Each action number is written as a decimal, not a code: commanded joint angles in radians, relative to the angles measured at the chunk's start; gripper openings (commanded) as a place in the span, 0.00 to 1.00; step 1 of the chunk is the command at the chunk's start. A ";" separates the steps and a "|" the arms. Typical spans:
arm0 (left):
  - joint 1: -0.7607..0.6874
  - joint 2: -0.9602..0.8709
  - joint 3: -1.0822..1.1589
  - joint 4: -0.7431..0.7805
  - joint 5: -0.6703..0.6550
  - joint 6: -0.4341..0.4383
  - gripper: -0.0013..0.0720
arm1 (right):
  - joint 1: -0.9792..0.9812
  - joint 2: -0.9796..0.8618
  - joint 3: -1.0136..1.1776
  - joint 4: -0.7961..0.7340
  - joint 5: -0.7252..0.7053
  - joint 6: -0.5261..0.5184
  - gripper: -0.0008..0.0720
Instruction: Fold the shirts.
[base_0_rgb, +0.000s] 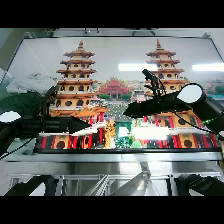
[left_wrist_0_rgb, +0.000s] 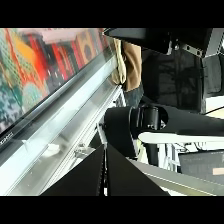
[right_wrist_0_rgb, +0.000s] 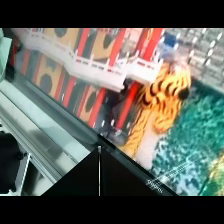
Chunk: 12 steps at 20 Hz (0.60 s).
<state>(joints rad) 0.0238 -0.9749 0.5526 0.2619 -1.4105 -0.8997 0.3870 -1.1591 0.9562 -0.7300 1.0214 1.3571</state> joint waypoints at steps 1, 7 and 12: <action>0.000 0.001 0.000 0.002 0.002 0.001 0.02 | 0.001 -0.001 0.000 0.000 0.000 0.000 0.03; 0.174 0.000 0.237 0.320 0.033 -0.168 0.05 | 0.001 -0.001 0.000 0.000 0.000 0.000 0.03; 0.565 -0.113 0.588 0.480 0.302 -0.249 1.00 | 0.001 -0.001 0.000 0.000 0.000 0.000 0.03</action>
<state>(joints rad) 0.4061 -1.0172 0.9665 0.6334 -1.2602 -1.1007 0.3874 -1.1591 0.9562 -0.7303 1.0206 1.3571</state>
